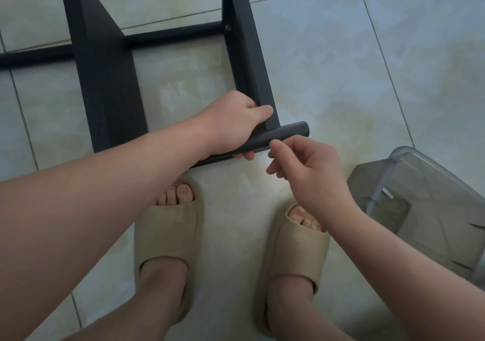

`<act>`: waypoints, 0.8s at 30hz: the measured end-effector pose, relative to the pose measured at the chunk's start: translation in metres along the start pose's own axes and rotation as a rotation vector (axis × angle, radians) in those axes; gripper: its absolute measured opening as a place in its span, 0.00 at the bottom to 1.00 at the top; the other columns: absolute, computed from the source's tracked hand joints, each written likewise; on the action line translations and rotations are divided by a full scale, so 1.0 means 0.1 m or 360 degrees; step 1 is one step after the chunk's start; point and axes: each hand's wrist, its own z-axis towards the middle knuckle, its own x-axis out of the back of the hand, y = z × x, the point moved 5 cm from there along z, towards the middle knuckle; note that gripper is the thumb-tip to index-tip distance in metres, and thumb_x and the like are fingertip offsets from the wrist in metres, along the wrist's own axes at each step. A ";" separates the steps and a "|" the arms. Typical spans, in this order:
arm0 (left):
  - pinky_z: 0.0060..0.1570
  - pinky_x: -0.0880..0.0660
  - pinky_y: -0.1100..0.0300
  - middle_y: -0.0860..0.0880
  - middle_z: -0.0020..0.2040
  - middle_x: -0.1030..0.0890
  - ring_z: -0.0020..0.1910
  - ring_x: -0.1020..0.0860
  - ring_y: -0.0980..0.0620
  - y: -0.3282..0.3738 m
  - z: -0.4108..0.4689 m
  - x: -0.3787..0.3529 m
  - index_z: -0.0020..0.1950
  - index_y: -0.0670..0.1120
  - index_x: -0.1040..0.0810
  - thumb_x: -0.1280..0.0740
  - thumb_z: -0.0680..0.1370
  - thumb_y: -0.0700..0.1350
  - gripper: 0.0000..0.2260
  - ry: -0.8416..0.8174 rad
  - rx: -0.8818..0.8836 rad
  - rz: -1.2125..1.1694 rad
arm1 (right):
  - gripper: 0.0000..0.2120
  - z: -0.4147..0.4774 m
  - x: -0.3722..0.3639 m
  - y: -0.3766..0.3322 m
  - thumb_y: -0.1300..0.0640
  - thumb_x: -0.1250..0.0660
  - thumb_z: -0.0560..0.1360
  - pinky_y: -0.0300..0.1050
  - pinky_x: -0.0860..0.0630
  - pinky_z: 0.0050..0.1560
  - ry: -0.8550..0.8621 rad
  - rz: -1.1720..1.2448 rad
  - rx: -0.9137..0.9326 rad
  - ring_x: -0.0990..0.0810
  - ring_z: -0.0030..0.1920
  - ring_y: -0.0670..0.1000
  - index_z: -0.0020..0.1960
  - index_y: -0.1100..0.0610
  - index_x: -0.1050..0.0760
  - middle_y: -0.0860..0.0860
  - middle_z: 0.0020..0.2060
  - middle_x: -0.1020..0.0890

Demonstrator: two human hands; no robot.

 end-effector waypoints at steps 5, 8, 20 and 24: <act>0.31 0.24 0.52 0.37 0.39 0.16 0.28 0.20 0.43 0.00 0.01 -0.01 0.52 0.31 0.23 0.40 0.84 0.49 0.20 -0.0023 -0.0014 0.0000 | 0.11 0.01 0.04 -0.02 0.53 0.30 0.79 0.51 0.23 0.40 0.0001 -0.0163 0.0111 0.20 0.34 0.50 0.39 0.56 0.22 0.50 0.30 0.18; 0.30 0.25 0.53 0.39 0.33 0.17 0.27 0.21 0.39 -0.01 0.00 0.00 0.51 0.31 0.23 0.40 0.83 0.49 0.20 0.0005 -0.0010 0.0049 | 0.13 0.00 0.03 -0.04 0.53 0.31 0.79 0.54 0.28 0.36 0.0072 -0.0256 0.0218 0.23 0.34 0.59 0.38 0.58 0.25 0.56 0.28 0.22; 0.31 0.24 0.52 0.35 0.34 0.17 0.27 0.19 0.44 0.01 -0.02 0.02 0.53 0.29 0.24 0.41 0.84 0.47 0.20 0.0029 -0.0027 0.0049 | 0.18 -0.01 0.00 -0.14 0.51 0.35 0.82 0.54 0.32 0.31 0.0190 -0.0764 0.0433 0.32 0.29 0.55 0.36 0.59 0.28 0.48 0.23 0.33; 0.33 0.23 0.51 0.33 0.40 0.17 0.30 0.18 0.41 0.01 -0.02 0.02 0.53 0.28 0.25 0.41 0.84 0.47 0.20 0.0017 -0.0021 0.0023 | 0.21 0.01 0.02 -0.19 0.49 0.36 0.82 0.48 0.42 0.30 0.0091 -0.0973 0.0477 0.37 0.27 0.51 0.33 0.53 0.37 0.47 0.23 0.38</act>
